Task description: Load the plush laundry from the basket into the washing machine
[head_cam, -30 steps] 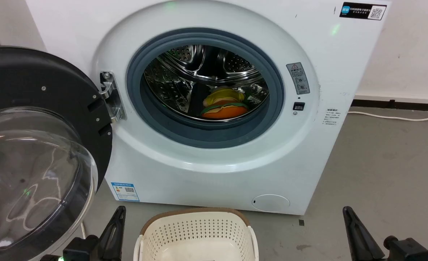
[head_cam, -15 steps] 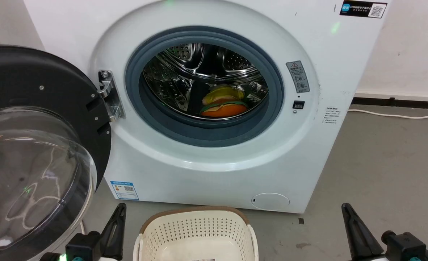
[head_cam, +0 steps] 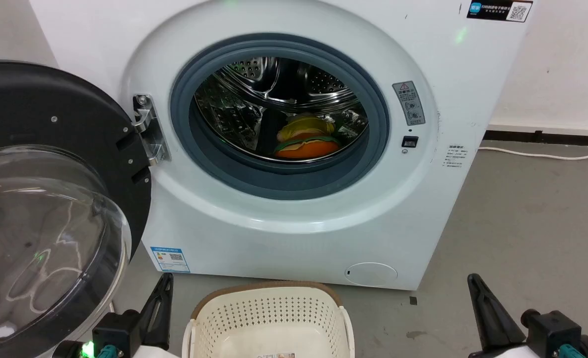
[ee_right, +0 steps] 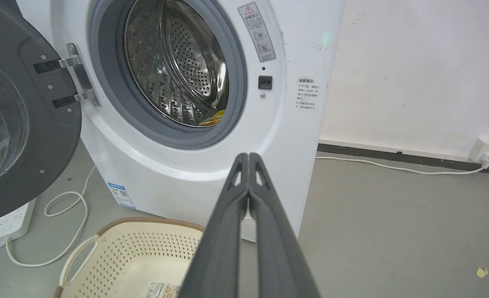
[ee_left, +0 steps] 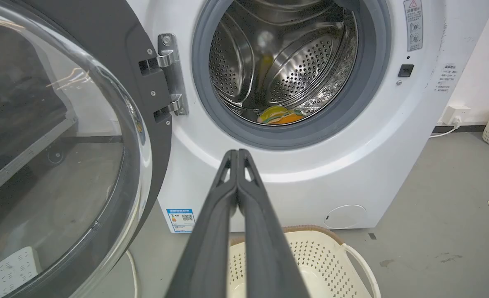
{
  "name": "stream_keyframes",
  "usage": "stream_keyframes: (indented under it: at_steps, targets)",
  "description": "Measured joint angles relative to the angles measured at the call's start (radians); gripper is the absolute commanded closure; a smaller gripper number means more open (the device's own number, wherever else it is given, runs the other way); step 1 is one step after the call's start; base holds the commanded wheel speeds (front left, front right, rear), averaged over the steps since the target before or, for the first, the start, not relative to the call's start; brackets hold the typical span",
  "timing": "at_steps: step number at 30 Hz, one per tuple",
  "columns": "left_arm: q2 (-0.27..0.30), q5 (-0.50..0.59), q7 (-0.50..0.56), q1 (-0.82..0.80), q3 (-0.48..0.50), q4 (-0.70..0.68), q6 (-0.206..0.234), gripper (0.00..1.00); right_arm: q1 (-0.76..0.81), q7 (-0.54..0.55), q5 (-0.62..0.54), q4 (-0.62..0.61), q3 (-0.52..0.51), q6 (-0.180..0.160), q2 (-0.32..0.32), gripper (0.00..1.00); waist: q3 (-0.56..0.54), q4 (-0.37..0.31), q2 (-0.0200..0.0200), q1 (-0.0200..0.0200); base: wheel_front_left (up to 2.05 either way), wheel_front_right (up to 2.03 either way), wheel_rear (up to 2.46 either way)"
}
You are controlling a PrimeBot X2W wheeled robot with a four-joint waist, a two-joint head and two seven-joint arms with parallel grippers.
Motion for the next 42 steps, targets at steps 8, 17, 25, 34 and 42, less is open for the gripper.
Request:
stream_keyframes:
  at_steps: [8,17,25,34,42]
  targets:
    - [-0.017,0.013,0.017,-0.005,0.008,-0.003,0.003,1.00,-0.010,0.017,-0.004,-0.001,-0.001,0.000,0.000,1.00,0.004,-0.001,0.0000,0.0000,0.00,0.00,0.00]
    - [-0.026,0.028,0.035,-0.019,0.019,-0.007,0.009,1.00,-0.027,0.035,-0.016,-0.002,-0.002,0.000,0.000,1.00,0.009,-0.003,0.0000,0.0000,0.00,0.00,0.00]
    - [-0.041,0.044,0.051,-0.022,0.025,-0.011,0.009,1.00,-0.040,0.052,-0.024,-0.002,-0.003,0.000,0.000,1.00,0.013,-0.004,0.0000,0.0000,0.00,0.00,0.00]
    - [-0.054,0.063,0.070,-0.030,0.034,-0.015,0.010,1.00,-0.045,0.070,-0.036,-0.003,-0.004,0.000,0.000,1.00,0.017,-0.005,0.0000,0.0000,0.00,0.00,0.00]
    - [-0.065,0.079,0.086,-0.041,0.043,-0.019,0.014,1.00,-0.065,0.087,-0.045,-0.004,-0.005,0.000,0.000,1.00,0.021,-0.006,0.0000,0.0000,0.00,0.00,0.00]
